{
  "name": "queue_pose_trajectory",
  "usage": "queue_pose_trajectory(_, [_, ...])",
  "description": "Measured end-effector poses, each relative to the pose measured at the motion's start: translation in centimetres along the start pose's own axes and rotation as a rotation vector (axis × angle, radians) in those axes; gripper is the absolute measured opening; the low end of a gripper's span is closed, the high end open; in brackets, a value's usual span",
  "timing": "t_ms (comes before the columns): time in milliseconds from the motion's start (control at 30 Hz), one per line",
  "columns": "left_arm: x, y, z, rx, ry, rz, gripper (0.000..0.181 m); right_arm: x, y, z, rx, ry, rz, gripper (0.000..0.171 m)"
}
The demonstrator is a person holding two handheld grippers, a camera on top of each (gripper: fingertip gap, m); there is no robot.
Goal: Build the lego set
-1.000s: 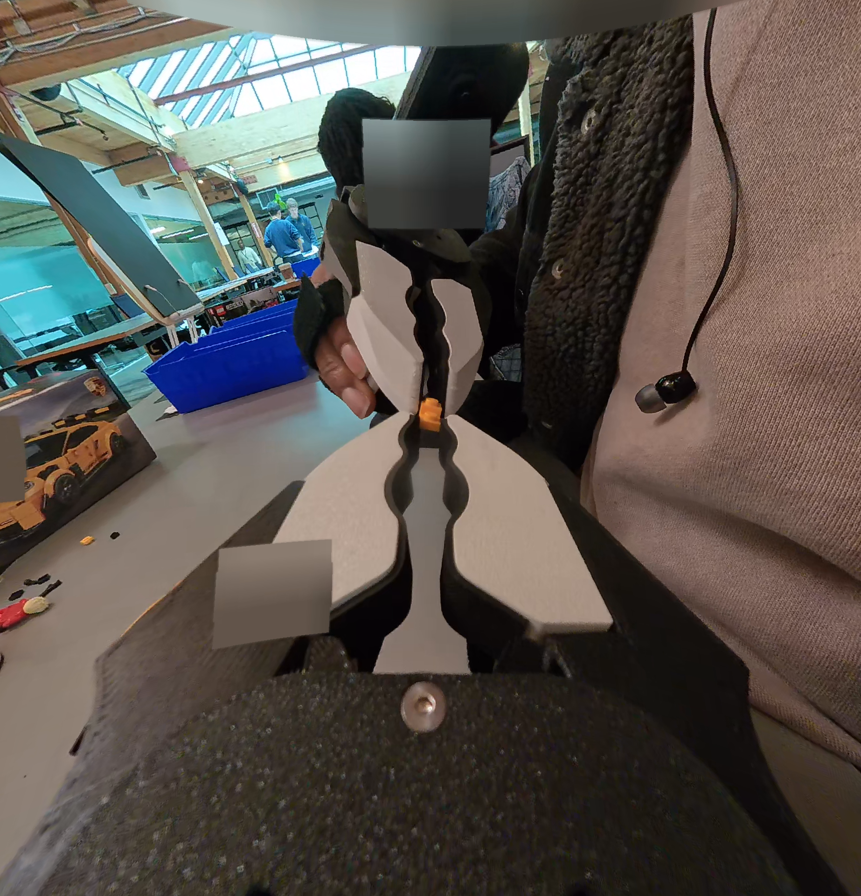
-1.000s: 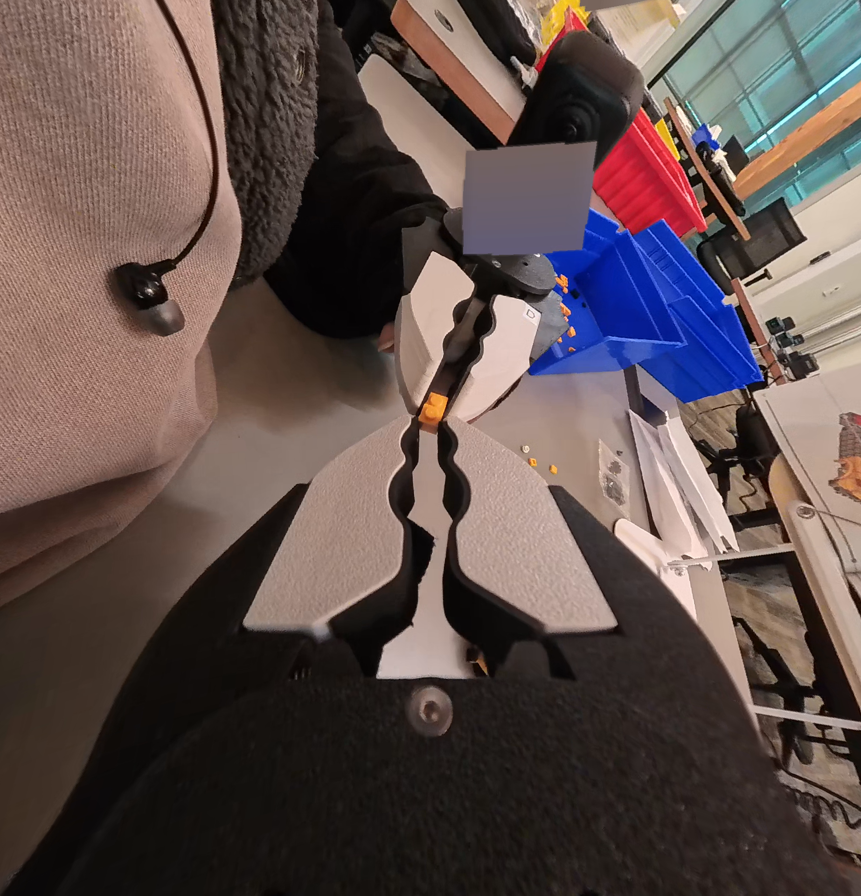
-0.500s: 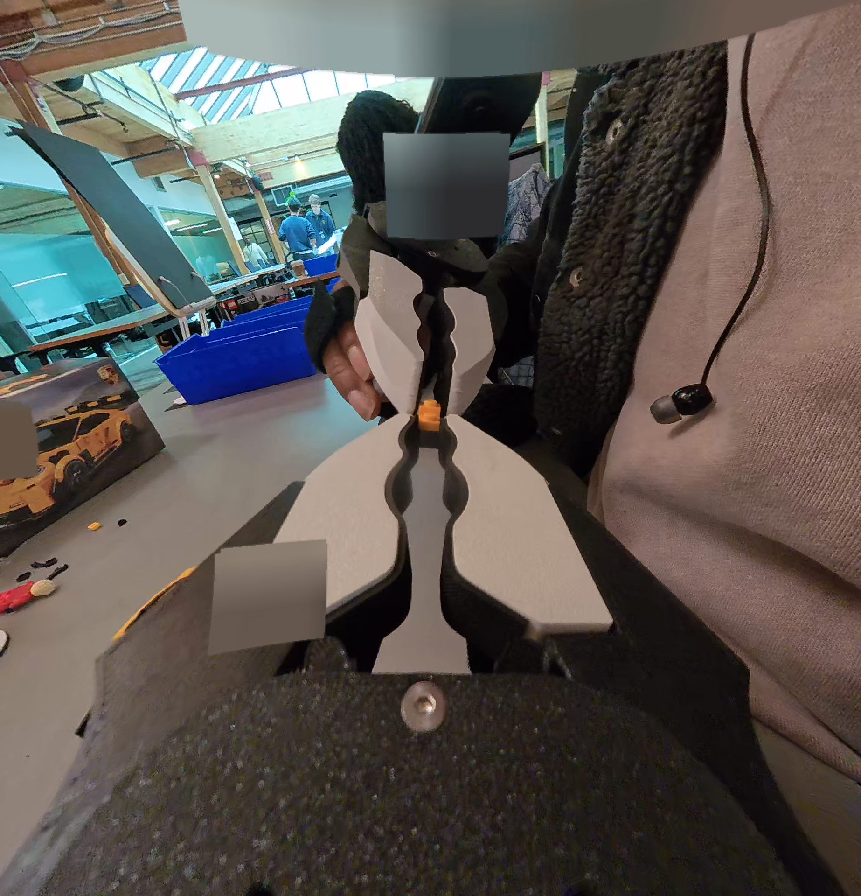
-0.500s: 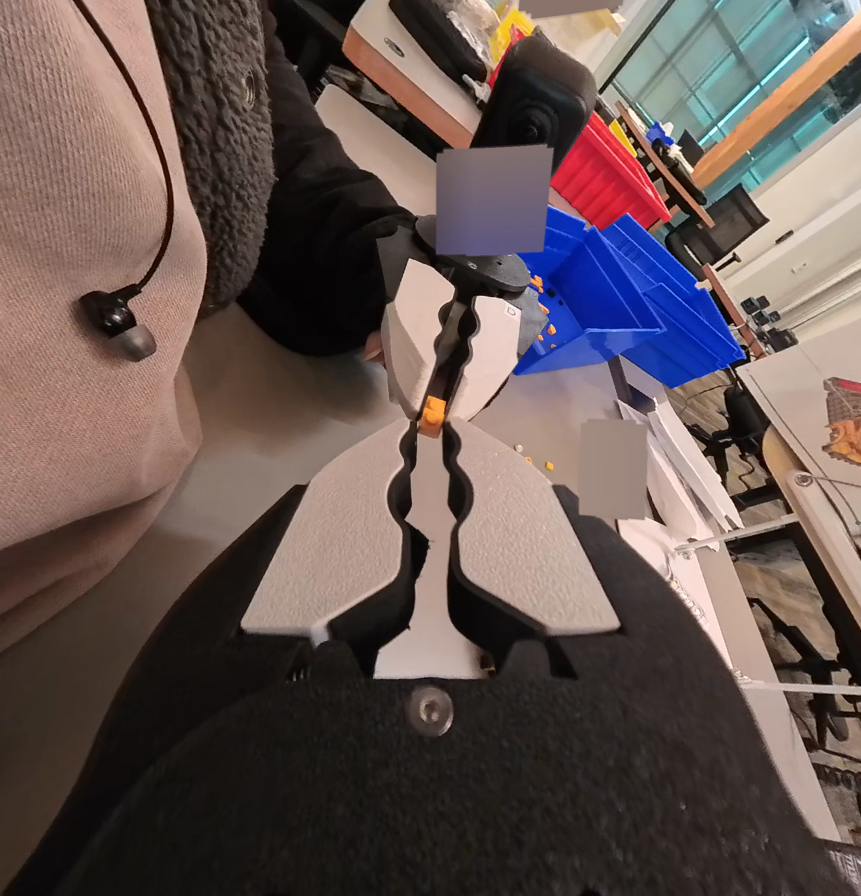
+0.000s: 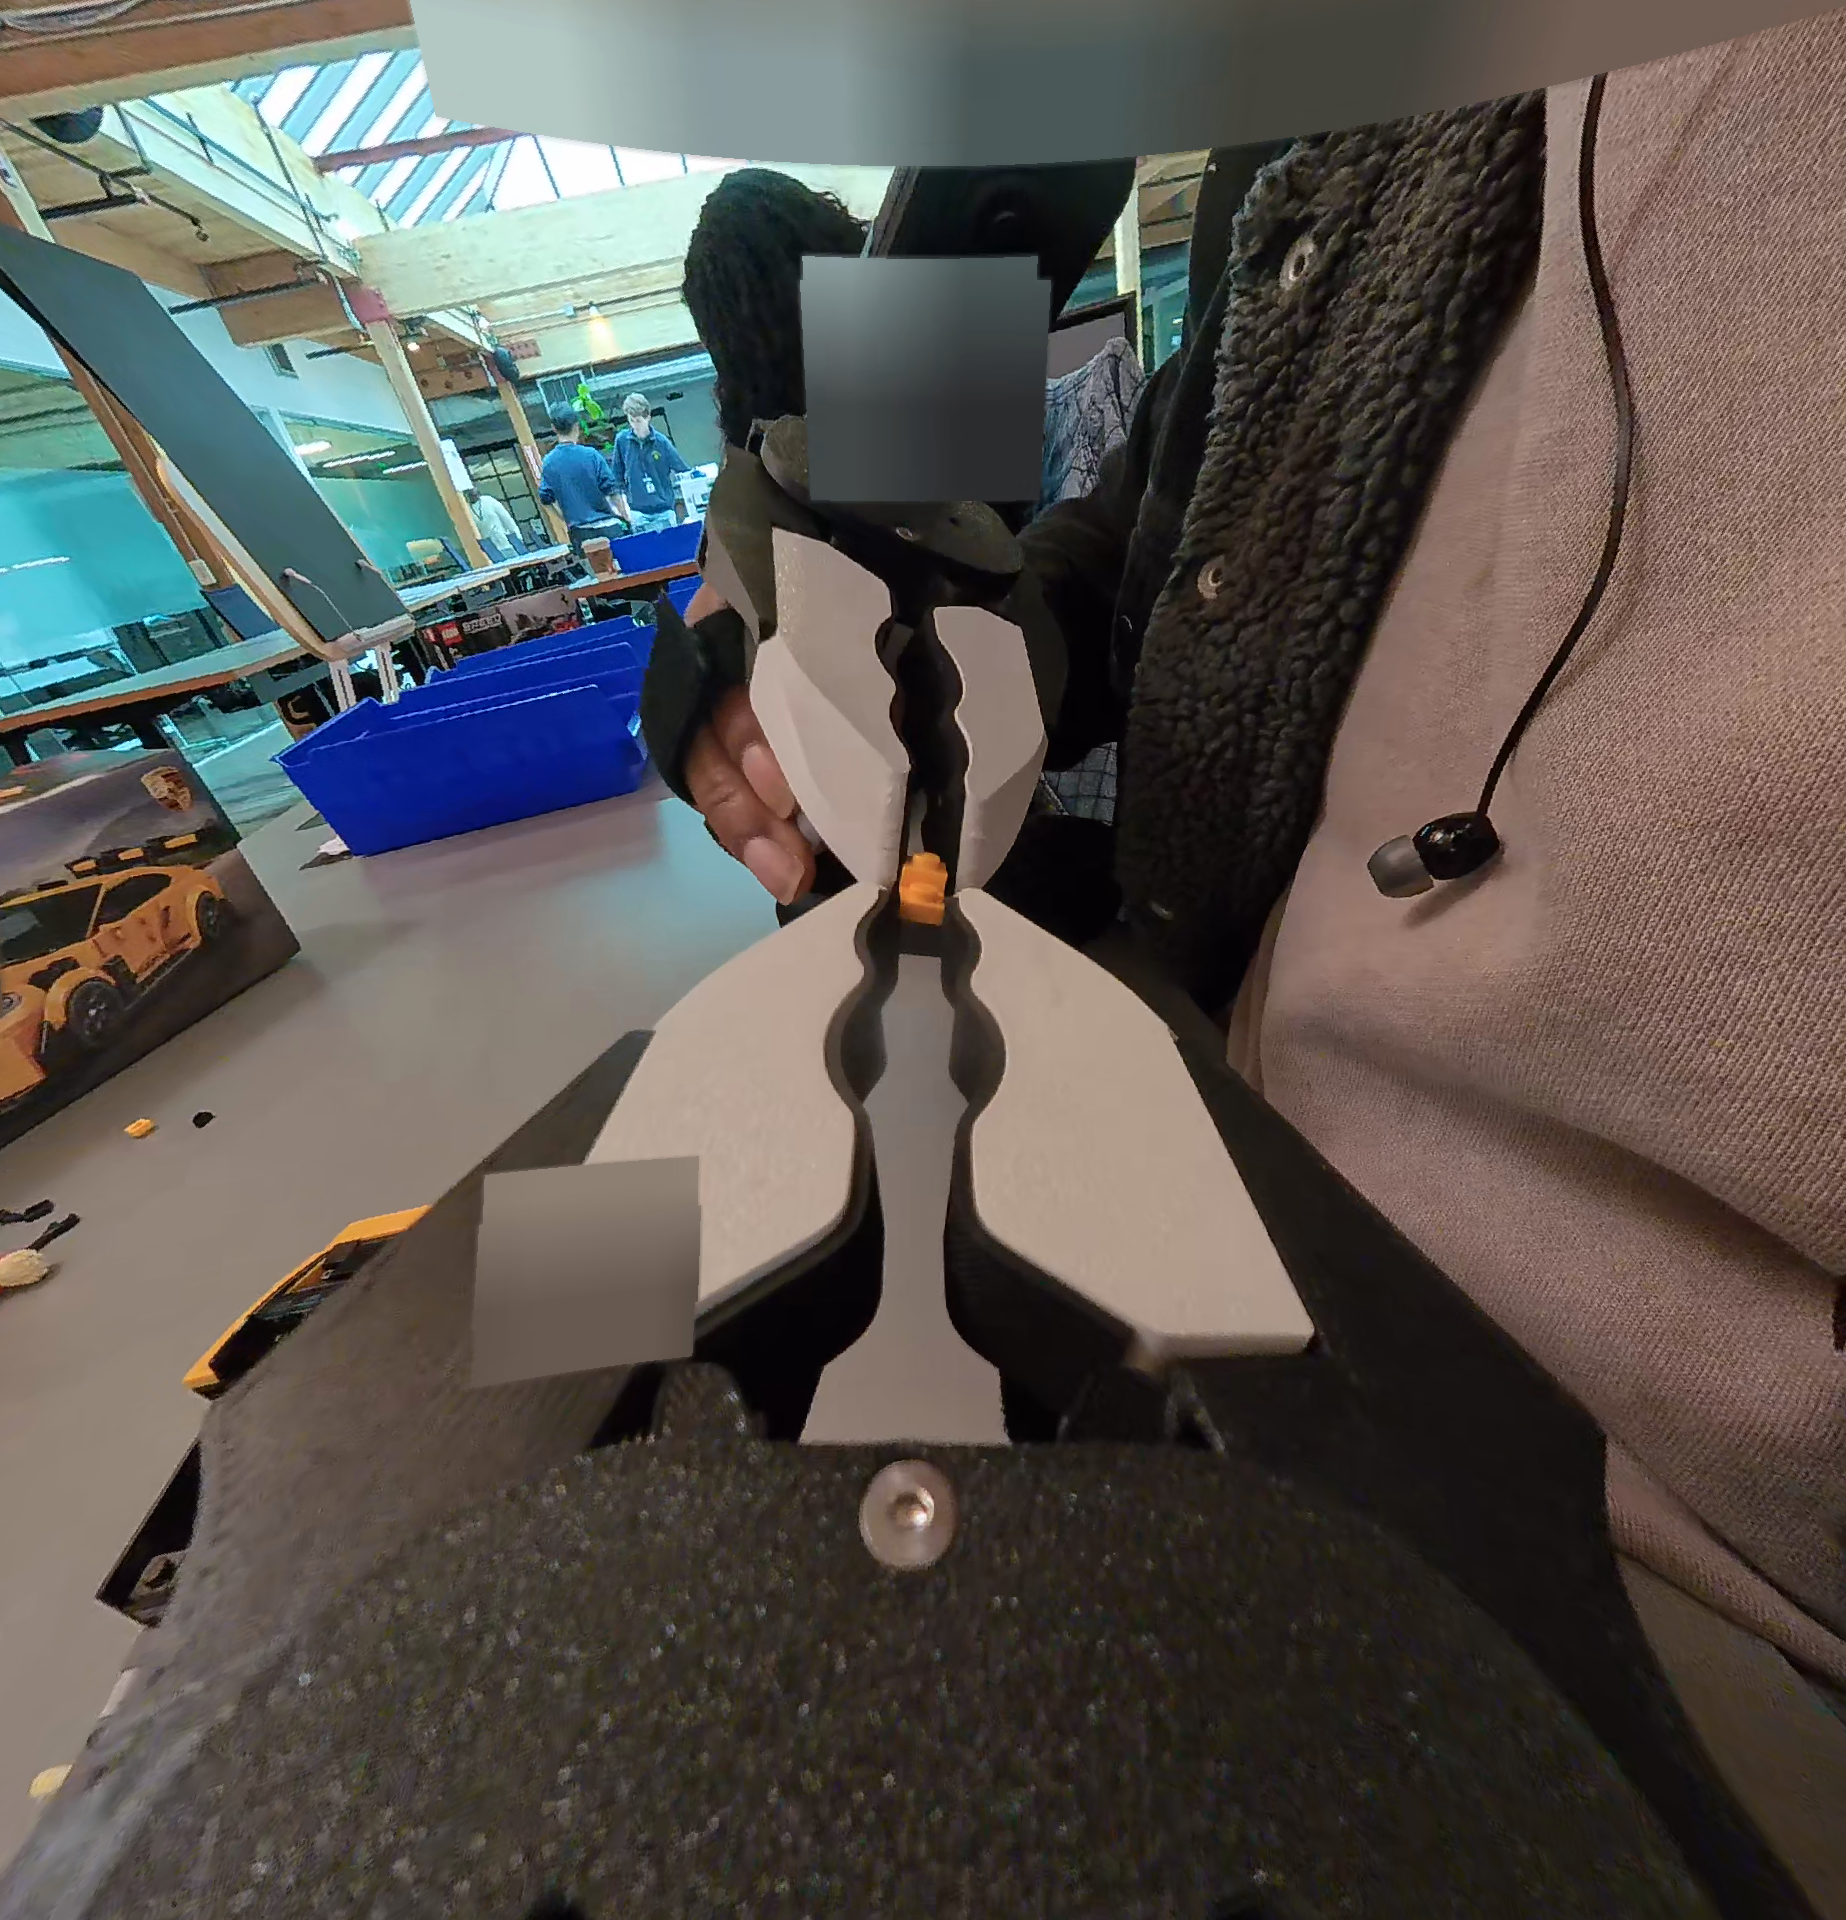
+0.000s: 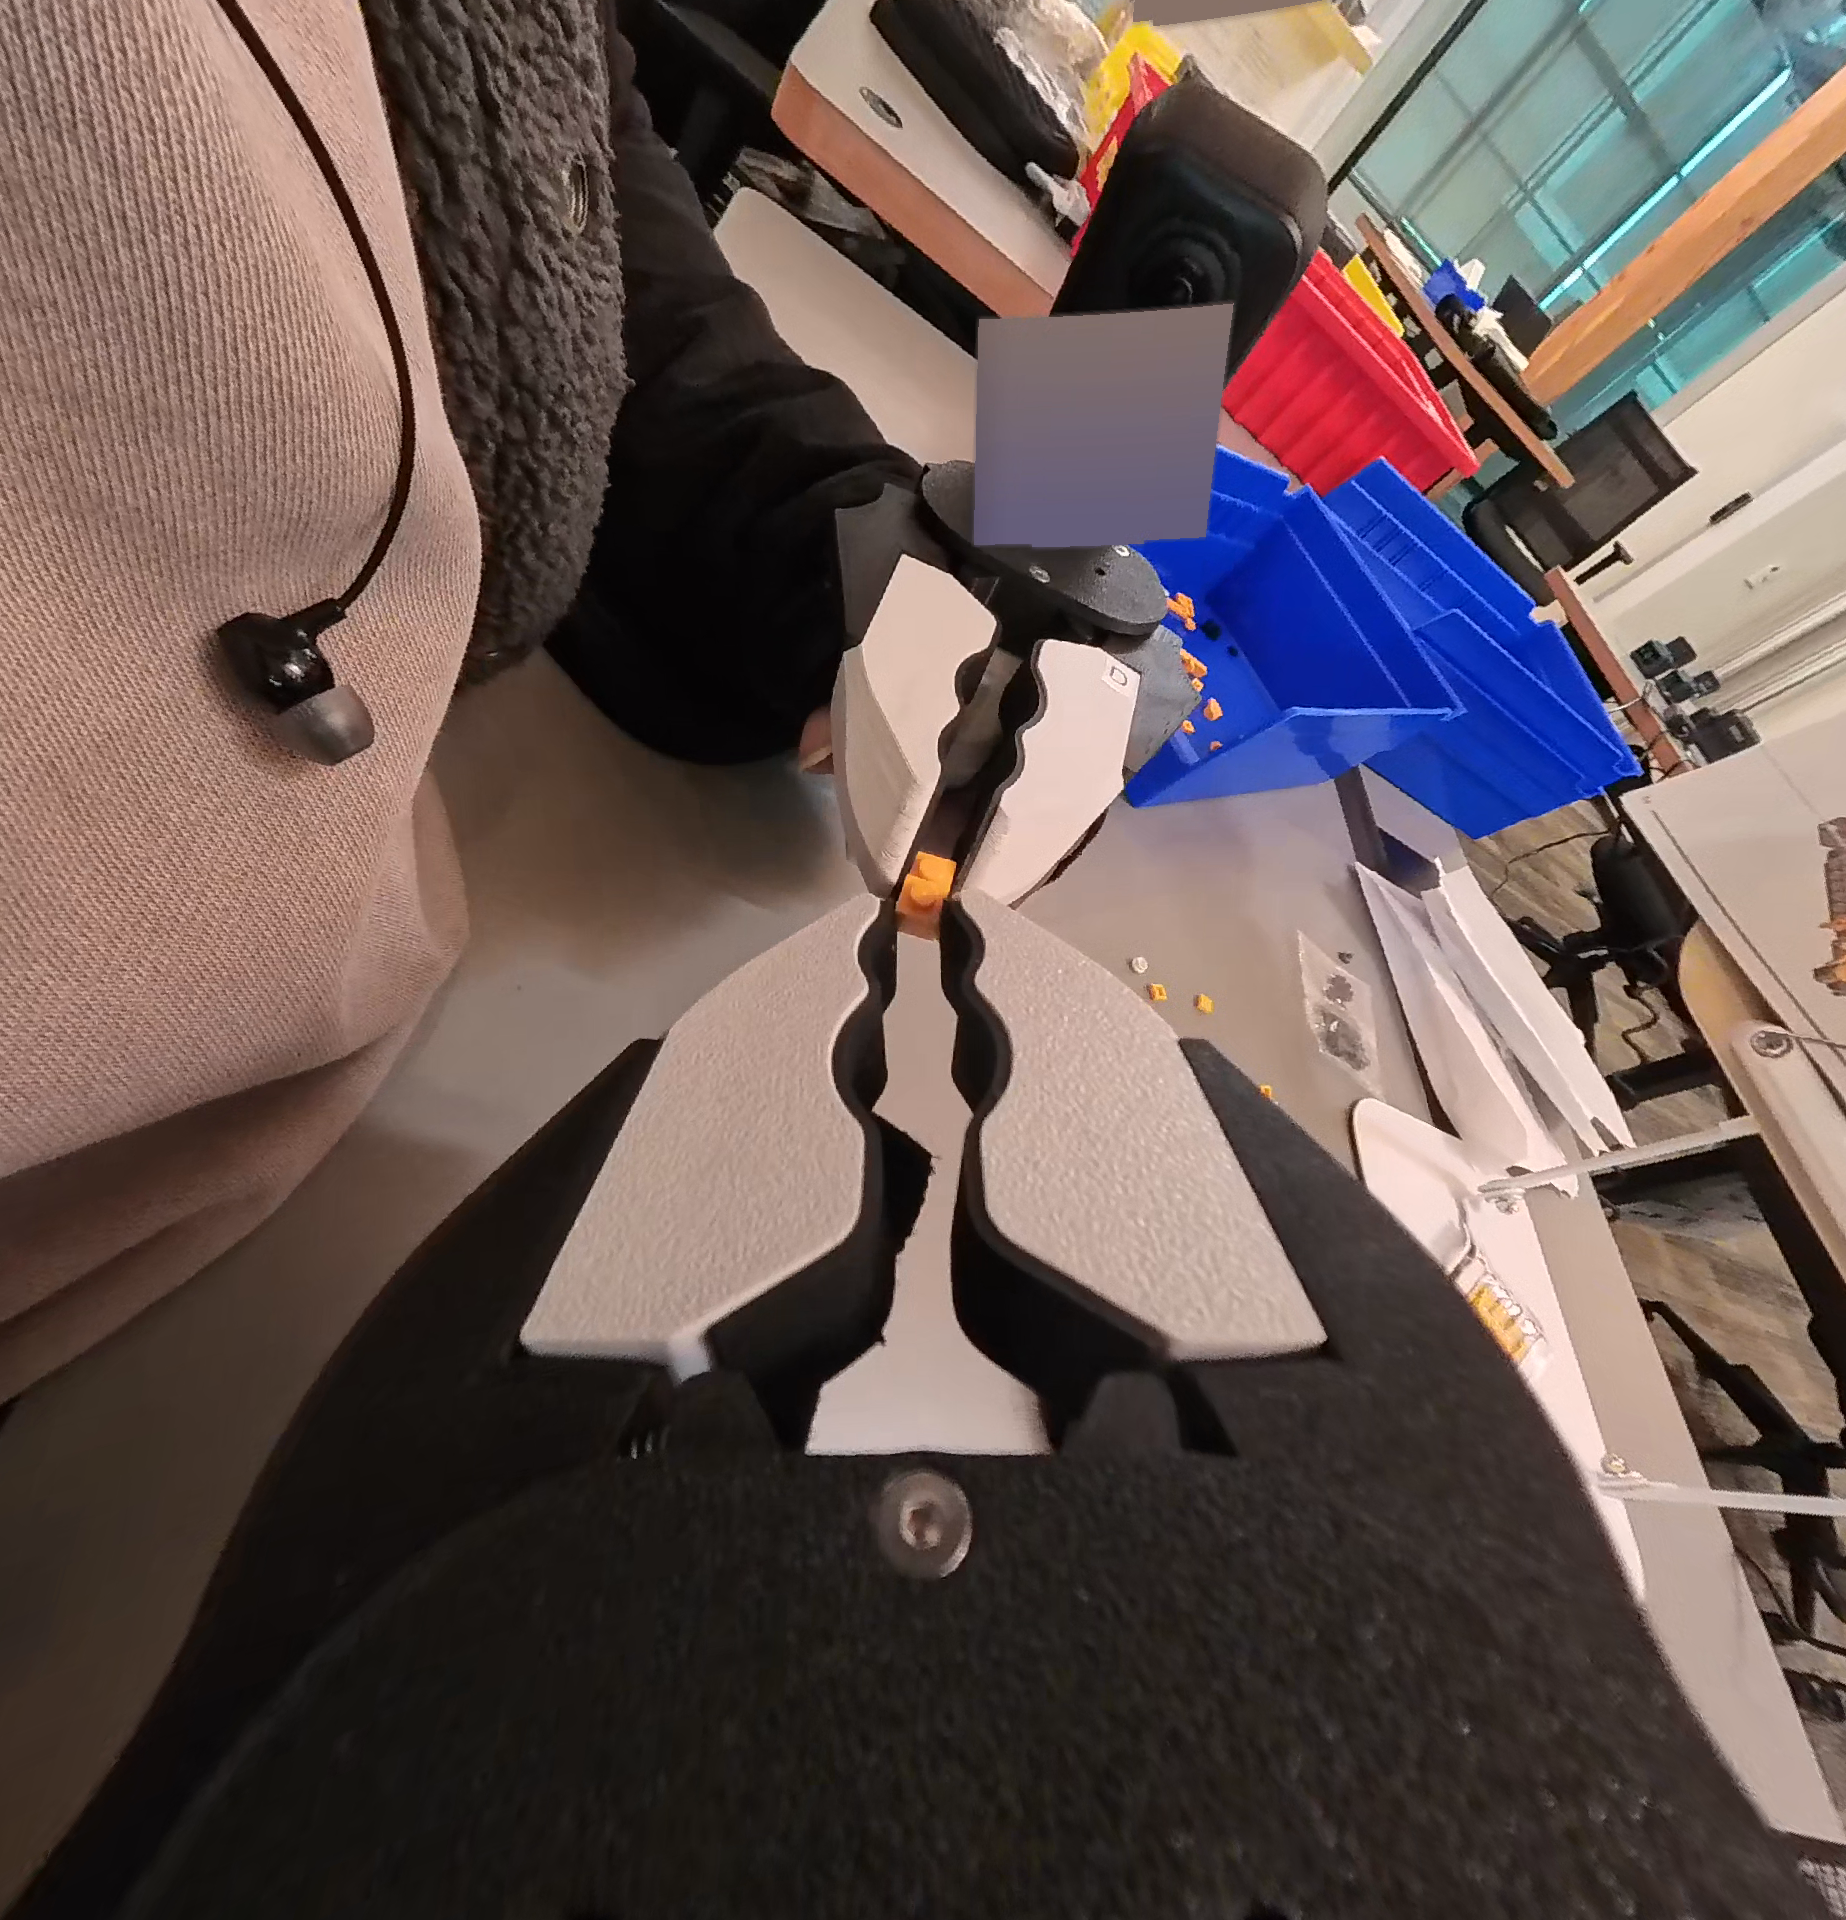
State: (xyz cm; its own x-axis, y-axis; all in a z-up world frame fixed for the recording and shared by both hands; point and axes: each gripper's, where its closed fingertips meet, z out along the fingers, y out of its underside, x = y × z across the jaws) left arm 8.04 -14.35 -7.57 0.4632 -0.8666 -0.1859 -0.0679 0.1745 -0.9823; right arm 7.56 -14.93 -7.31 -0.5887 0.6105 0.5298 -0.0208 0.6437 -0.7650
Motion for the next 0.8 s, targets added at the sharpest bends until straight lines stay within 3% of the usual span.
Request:
queue_pose_trajectory(300, [-1.2, 0.5, 0.1, -0.001, -0.056, -0.059, 0.008, 1.3, 1.3, -0.1, 0.006, 0.076, 0.166, 0.016])
queue_pose_trajectory(600, [-1.0, 2.7, 1.1, -0.104, -0.040, -0.100, 0.008, -0.2, 3.4, -0.3, 0.016, 0.068, 0.323, 0.008])
queue_pose_trajectory(667, [-1.4, 3.6, 1.1, -0.155, -0.061, -0.113, 0.009, -0.4, 5.3, -0.9, -0.034, 0.029, 0.369, 0.008])
queue_pose_trajectory(800, [-3.0, 4.9, 0.6, -0.229, -0.150, -0.122, 0.010, 0.0, 12.5, -2.4, -0.208, -0.021, 0.554, 0.008])
